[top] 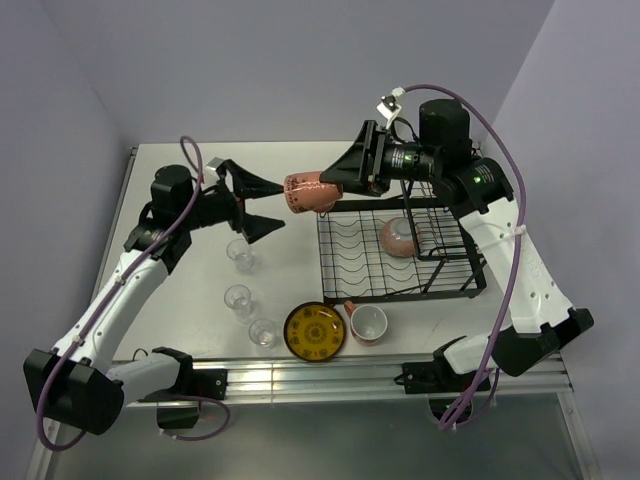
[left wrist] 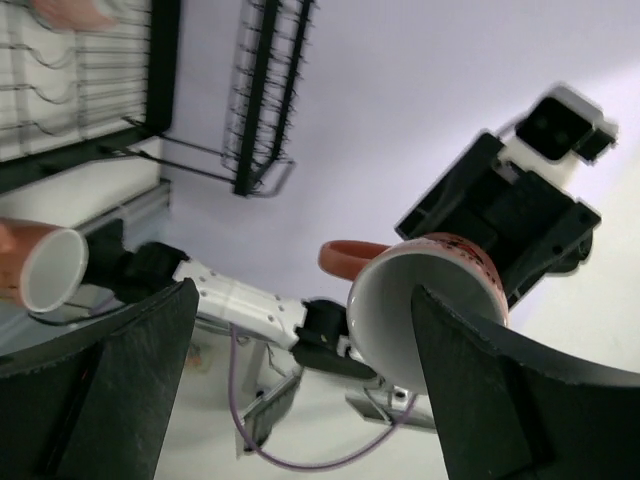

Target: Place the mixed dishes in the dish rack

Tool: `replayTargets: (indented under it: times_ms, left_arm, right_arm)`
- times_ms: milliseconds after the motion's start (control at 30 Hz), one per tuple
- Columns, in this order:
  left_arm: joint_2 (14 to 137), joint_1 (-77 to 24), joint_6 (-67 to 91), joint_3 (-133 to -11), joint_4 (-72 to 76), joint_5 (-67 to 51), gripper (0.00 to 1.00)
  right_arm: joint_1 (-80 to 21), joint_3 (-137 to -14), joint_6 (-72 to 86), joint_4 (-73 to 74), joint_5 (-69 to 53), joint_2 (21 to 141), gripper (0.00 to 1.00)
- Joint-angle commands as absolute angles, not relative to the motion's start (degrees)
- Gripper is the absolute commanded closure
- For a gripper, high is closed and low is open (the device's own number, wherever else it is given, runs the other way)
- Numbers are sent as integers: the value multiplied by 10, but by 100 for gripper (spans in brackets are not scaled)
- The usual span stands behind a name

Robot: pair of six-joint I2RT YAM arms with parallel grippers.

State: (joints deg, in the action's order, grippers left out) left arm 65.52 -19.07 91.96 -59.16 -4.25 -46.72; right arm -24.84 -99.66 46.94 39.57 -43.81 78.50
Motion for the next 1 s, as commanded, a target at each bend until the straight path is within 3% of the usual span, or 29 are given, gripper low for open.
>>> replayTargets:
  times_ms: [0, 67, 333, 567, 767, 967]
  left_arm:
    - [612, -157, 832, -600, -192, -410, 6]
    - [595, -138, 817, -598, -241, -377, 1]
    - [610, -127, 709, -661, -372, -302, 1]
    - [685, -242, 577, -826, -548, -167, 9]
    - [670, -335, 606, -793, -556, -98, 14]
    - [646, -366, 627, -760, -545, -87, 17]
  right_arm:
    - [-245, -1031, 414, 431, -396, 788, 100]
    - [-246, -1018, 404, 439, -382, 787, 100]
    - [-249, -1070, 311, 581, -224, 835, 100]
    - [-277, -1138, 265, 671, -30, 913, 100]
    - [-323, -1217, 244, 733, 120, 1001, 100]
    - [-348, -1244, 230, 748, 184, 1073, 100]
